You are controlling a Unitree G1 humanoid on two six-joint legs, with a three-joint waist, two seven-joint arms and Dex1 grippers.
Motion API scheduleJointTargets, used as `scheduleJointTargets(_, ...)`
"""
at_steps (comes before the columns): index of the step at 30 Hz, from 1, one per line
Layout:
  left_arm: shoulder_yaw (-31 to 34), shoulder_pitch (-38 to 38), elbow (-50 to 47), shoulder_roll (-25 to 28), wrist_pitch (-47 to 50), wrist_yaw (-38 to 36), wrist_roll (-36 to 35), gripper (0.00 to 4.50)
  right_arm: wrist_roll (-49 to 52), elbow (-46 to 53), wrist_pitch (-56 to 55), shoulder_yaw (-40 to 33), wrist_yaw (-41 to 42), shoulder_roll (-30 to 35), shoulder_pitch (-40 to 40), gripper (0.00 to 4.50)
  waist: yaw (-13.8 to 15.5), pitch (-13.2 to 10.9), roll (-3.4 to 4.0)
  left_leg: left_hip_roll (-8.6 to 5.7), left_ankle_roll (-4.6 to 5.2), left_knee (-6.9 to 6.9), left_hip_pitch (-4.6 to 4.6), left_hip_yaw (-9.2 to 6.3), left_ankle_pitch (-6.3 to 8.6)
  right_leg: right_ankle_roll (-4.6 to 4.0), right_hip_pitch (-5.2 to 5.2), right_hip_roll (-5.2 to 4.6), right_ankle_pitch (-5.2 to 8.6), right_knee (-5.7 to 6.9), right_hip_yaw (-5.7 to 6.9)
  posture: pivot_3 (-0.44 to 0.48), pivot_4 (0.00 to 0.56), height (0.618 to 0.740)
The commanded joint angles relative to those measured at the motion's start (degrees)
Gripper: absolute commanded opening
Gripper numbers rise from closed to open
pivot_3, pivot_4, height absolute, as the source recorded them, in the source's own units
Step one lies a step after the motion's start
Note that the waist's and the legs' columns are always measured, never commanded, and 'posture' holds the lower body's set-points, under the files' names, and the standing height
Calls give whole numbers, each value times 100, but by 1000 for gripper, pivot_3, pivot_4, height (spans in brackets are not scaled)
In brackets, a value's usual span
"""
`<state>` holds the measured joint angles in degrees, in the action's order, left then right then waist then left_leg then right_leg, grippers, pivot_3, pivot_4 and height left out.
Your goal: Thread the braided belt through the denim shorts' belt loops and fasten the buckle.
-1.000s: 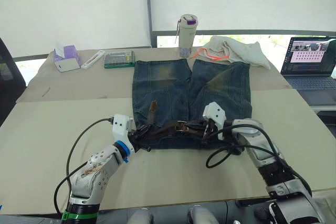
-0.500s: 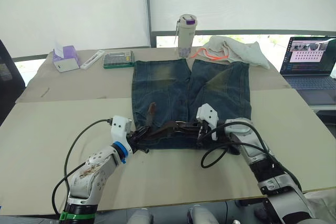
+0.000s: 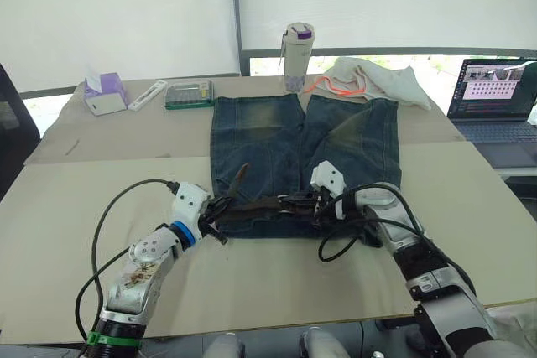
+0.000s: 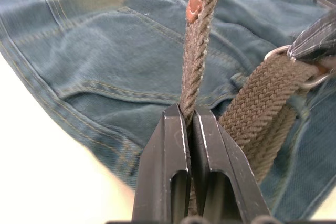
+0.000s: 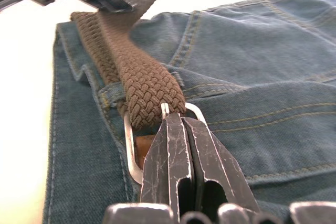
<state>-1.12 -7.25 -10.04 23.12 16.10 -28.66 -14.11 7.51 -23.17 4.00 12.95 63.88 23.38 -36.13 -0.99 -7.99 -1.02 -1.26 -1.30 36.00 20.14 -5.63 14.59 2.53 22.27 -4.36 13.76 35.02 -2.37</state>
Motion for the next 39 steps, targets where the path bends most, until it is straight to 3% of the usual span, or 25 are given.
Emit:
scheduleJointTargets(1, 89, -139, 18, 48, -320, -2, 164, 0, 100, -6, -14, 19, 298, -20, -143, 34, -3, 0, 0, 0, 0, 0, 0, 0, 0, 0, 0, 0, 0, 1, 0, 0, 150, 740)
scheduleJointTargets(39, 99, -93, 121, -47, -254, -185, 223, 0, 156, -673, -402, -272, 502, -286, -362, 34, -9, 1, 1, 0, 0, 1, -1, 0, 0, -1, 3, 0, -2, 11, 0, 0, 150, 740)
